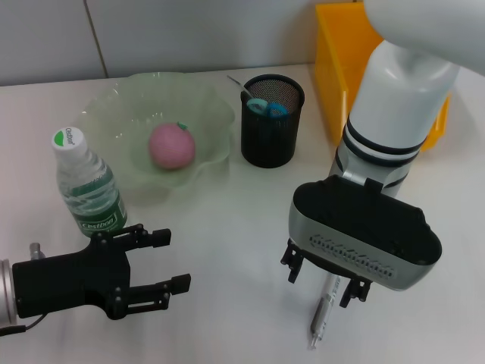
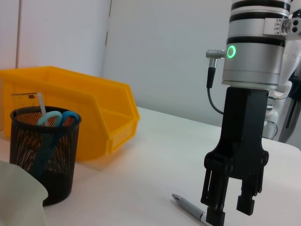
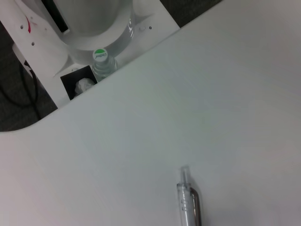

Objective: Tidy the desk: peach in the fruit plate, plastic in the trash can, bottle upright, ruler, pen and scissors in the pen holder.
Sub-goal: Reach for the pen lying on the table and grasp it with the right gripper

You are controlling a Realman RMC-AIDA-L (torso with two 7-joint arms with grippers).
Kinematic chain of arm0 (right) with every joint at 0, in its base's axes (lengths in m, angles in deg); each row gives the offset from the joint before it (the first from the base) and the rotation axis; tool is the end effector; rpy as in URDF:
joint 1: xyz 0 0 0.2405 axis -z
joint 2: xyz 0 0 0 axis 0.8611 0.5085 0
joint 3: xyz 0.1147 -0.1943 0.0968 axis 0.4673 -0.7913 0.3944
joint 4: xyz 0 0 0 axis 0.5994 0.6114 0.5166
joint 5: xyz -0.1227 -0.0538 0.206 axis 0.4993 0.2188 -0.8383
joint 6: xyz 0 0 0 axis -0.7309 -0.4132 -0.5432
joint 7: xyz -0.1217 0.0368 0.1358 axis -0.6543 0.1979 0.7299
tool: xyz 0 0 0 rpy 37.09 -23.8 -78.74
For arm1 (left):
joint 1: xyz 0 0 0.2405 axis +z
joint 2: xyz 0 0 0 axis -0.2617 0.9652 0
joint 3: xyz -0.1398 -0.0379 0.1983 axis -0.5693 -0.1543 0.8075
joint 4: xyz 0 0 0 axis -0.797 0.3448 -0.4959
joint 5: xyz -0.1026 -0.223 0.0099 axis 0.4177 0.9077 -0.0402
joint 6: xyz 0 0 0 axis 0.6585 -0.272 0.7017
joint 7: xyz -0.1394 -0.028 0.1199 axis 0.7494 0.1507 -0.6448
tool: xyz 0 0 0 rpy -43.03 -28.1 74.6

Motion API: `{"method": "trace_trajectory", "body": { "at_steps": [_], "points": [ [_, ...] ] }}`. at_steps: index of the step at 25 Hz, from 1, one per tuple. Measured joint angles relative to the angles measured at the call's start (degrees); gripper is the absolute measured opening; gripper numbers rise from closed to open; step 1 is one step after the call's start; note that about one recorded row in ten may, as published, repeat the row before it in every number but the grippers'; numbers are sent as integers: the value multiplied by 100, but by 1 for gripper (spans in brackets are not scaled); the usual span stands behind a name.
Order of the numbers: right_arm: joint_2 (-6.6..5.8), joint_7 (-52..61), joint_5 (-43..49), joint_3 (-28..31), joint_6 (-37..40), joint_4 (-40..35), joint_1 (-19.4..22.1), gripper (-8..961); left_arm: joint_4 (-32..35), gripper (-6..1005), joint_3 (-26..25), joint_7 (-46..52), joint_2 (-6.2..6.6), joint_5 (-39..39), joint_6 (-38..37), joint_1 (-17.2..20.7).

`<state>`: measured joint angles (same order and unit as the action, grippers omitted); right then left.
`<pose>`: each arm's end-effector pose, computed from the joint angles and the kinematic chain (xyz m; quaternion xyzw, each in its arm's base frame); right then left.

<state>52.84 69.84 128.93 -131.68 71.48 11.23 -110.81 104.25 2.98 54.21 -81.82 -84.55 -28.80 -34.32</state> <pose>0.1296 0.3452 -0.1056 0.8376 0.4338 0.2611 0.2050 -0.2716 0.3086 -0.0576 -0.9520 -0.1530 -0.2508 0.0862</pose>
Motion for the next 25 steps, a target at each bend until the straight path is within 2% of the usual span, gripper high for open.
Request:
{"method": "trace_trajectory", "body": {
  "at_steps": [18,25],
  "points": [
    [0,-19,-16,-51,36,183,57,727,28,783,35,121,-25,0,-23,17],
    [0,7,-17,-137,-18,199,98,687,7,783,51,139,-30,0,-34,17]
  ]
}}
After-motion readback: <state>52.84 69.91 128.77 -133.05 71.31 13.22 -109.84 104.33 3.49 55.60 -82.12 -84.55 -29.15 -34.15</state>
